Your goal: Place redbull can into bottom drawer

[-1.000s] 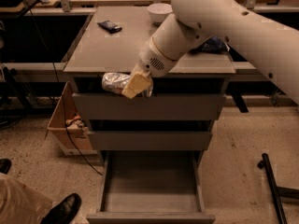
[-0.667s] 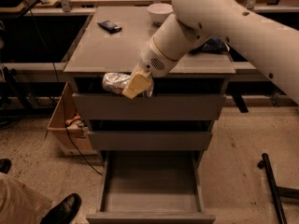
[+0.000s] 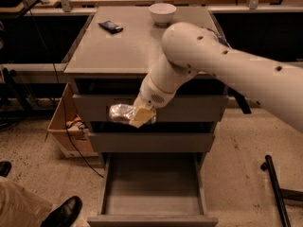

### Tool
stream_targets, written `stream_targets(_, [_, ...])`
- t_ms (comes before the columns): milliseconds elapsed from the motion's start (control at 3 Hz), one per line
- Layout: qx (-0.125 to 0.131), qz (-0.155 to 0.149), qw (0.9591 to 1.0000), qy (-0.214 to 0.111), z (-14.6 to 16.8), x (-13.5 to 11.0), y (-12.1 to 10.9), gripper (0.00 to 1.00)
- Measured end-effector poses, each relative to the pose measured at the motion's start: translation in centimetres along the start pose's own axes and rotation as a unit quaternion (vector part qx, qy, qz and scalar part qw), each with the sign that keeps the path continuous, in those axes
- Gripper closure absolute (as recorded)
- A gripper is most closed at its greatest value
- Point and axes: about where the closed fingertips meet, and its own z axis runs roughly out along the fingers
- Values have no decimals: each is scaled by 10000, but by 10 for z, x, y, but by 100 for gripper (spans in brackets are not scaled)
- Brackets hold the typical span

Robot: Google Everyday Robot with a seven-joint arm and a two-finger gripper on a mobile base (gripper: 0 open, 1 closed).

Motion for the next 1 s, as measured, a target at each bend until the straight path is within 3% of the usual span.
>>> stream_targets(333, [-151,-403,9982,413,47,45,-6,100])
stream_targets(667, [-243,-623,9950,740,98,119,-28,100])
stream_targets(1000, [-307,-648,9939,836,127,168,-38,100])
